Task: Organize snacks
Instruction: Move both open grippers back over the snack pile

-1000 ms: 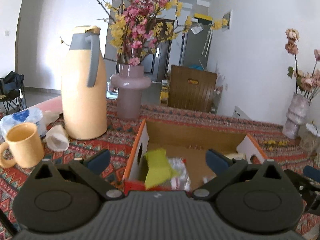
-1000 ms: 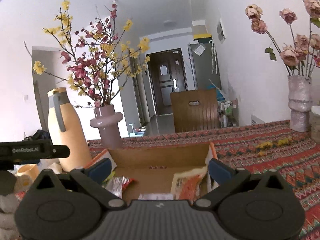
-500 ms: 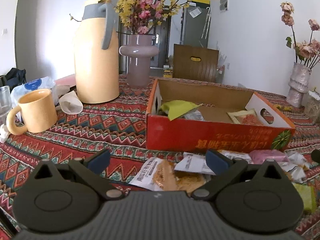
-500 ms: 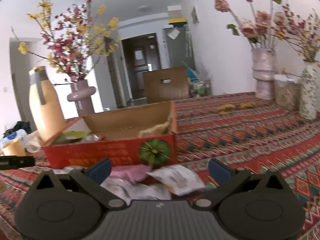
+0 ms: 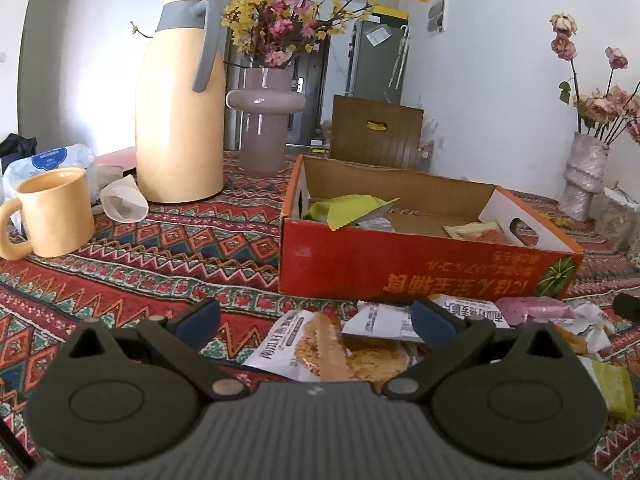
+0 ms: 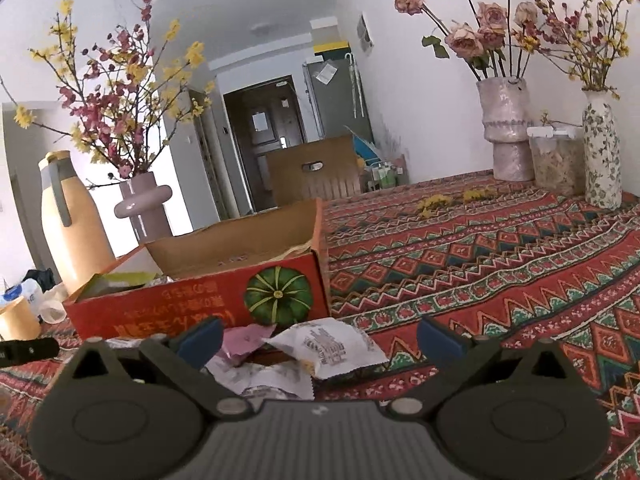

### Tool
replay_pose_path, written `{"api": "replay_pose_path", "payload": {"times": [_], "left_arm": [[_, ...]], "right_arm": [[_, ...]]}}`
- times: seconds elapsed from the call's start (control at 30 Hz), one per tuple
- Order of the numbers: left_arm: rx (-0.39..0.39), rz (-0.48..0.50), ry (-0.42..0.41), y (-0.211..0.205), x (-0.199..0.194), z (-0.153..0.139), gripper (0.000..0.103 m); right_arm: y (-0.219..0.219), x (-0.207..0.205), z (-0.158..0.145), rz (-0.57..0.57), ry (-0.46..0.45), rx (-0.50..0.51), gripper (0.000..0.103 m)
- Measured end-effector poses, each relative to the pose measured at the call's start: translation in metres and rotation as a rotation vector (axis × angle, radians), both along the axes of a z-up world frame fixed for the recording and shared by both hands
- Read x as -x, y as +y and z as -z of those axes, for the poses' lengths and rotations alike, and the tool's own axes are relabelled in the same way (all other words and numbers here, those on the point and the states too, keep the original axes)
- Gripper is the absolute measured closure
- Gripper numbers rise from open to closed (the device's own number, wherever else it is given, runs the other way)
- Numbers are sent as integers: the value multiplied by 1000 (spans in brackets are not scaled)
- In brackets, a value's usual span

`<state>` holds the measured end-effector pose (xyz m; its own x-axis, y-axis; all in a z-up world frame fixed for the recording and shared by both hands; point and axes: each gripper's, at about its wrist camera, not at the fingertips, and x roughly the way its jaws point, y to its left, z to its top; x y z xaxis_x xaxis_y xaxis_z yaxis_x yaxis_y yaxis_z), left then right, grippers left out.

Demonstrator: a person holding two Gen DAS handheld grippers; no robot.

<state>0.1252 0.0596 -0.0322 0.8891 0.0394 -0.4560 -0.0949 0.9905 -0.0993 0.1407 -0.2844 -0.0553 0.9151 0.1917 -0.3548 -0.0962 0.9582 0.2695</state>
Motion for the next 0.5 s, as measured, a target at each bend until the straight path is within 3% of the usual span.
{"api": "replay_pose_path", "payload": {"times": [0.5], "left_arm": [[38,27,-7,2,1,2,0]], "right_arm": [[0,-1,1,-11,3,-10,0]]}}
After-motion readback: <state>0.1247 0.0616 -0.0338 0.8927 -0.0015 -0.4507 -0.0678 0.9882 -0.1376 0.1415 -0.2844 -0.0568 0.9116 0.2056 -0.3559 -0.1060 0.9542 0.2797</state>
